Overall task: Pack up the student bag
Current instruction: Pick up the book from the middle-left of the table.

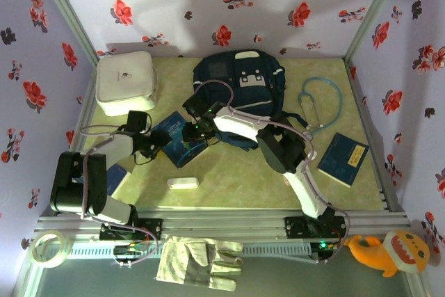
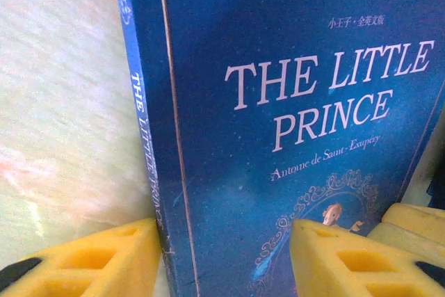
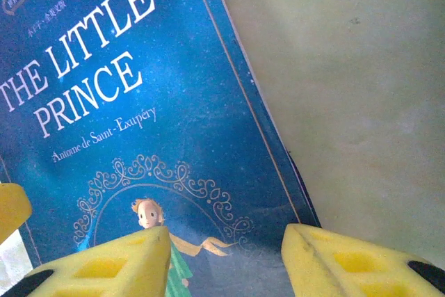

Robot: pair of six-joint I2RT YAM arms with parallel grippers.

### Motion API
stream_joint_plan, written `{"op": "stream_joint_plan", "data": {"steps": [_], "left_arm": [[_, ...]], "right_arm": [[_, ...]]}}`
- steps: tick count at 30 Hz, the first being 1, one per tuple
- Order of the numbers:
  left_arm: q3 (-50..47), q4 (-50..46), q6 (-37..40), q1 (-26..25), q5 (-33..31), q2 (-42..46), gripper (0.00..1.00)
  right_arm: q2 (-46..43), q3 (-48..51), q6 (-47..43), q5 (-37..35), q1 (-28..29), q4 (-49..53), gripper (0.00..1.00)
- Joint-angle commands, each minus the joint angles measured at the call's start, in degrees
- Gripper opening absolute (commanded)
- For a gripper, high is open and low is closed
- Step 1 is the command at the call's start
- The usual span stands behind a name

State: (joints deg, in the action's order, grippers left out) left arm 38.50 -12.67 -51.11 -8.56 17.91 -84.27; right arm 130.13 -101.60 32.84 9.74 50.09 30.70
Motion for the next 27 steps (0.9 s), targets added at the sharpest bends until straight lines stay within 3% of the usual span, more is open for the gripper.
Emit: {"op": "stream_joint_plan", "data": {"steps": [1, 8, 13, 27], "left_arm": [[0.8, 1.6, -1.2, 0.1, 4.6, 1.0, 0.51], [1.5, 4.9, -4.4, 0.0, 9.5, 6.4, 0.45], [0.6, 10.1, -7.2, -0.7, 9.7, 10.4, 0.42], [1.3, 9.7, -4.9, -2.5, 8.0, 3.1, 0.31]], "right_arm": [[3.0, 3.1, 1.2, -2.0, -1.3, 3.1, 0.49], [3.1, 3.3, 1.2, -2.1, -1.8, 3.1, 0.5], [3.1, 3.8, 1.4, -2.3, -2.0, 3.1, 0.49], [3.0, 4.0, 1.4, -1.7, -2.4, 2.7, 0.49]]}}
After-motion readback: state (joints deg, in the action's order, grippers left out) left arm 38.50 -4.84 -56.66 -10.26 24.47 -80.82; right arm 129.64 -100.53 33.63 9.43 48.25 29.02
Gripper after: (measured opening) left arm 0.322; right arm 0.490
